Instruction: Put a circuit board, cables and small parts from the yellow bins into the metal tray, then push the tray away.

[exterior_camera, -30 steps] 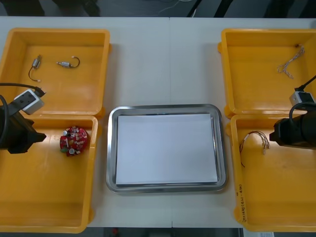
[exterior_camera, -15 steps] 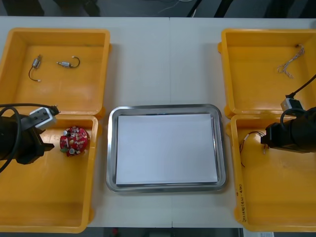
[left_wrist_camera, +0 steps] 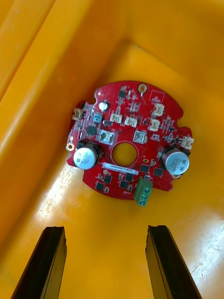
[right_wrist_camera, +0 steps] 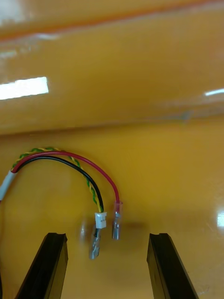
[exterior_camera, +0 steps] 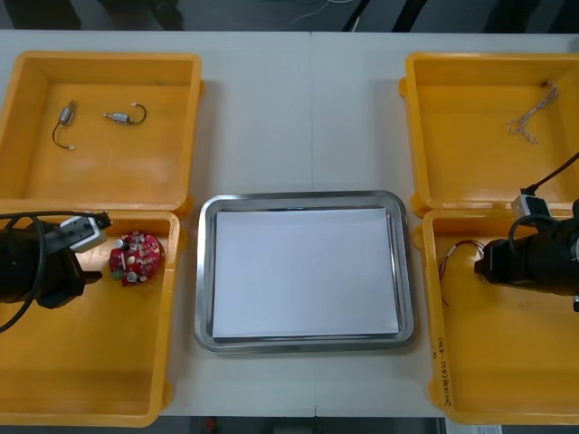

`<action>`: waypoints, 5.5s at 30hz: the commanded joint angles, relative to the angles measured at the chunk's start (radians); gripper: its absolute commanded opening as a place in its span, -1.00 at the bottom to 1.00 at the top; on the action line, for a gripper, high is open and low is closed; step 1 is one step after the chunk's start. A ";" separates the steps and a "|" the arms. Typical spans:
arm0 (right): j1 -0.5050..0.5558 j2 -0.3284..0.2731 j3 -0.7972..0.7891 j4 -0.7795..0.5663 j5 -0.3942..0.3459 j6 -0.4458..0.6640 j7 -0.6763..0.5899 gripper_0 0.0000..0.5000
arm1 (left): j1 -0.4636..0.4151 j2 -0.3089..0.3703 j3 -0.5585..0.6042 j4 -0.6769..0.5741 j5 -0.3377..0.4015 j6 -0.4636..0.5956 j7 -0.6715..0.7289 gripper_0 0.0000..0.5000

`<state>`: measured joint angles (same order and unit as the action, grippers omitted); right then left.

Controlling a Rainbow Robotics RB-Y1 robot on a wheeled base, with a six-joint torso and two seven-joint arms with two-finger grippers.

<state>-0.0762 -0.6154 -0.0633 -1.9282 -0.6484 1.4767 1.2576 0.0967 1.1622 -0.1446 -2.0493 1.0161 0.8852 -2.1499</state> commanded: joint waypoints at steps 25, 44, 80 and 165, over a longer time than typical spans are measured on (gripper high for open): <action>0.075 0.066 0.043 -0.009 0.082 -0.082 0.046 1.00 | -0.114 0.056 -0.185 0.071 0.009 -0.089 -0.165 1.00; 0.082 0.066 0.054 -0.009 0.085 -0.082 0.046 -1.00 | -0.167 0.056 -0.242 0.106 0.018 -0.117 -0.171 0.76; 0.136 0.011 -0.150 -0.196 0.038 0.112 0.068 -1.00 | -0.153 0.059 -0.259 0.049 0.096 -0.123 -0.128 -1.00; 0.136 0.114 -0.405 -0.350 0.012 0.347 -0.431 1.00 | -0.589 -0.334 -0.415 -0.450 -0.264 0.790 0.878 -1.00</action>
<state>0.0975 -0.5239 -0.4497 -2.2465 -0.6581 1.8083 0.8792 -0.4193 0.8633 -0.4830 -2.4671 0.7941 1.6677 -1.3601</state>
